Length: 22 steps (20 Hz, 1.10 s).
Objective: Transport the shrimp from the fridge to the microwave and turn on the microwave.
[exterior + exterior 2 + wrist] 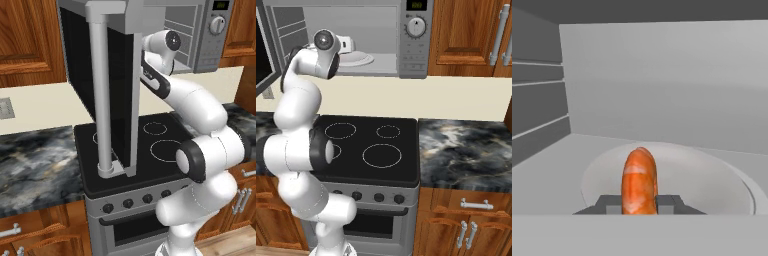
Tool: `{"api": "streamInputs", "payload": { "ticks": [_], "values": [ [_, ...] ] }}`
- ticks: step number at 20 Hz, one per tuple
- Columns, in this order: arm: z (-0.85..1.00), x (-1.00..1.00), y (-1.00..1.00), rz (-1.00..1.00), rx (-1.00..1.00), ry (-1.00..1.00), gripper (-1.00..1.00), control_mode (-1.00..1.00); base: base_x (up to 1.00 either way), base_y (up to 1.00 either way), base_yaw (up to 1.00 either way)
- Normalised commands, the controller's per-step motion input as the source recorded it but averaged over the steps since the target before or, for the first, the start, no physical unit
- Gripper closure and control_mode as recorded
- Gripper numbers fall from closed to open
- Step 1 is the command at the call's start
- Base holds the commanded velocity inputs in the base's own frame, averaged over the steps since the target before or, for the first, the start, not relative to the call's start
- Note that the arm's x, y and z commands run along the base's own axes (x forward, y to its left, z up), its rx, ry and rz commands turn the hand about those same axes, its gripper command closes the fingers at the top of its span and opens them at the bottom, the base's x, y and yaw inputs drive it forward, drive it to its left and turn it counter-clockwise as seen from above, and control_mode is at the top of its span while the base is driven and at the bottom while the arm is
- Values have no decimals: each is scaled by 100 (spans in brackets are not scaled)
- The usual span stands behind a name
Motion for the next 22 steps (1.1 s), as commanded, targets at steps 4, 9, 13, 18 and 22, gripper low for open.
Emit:
{"api": "streamInputs", "payload": {
  "ticks": [4, 9, 13, 18, 22],
  "values": [
    [-7, 20, 2, 0, 0, 0, 100, -100, 0, 0, 0],
    [-9, 17, 6, 0, 0, 0, 100, -100, 0, 0, 0],
    [-6, 18, 5, 0, 0, 0, 100, -100, 0, 0, 0],
    [-2, 19, 4, 0, 0, 0, 100, -100, 0, 0, 0],
    [0, 19, 0, 0, 0, 0, 100, -100, 0, 0, 0]
  ]
}}
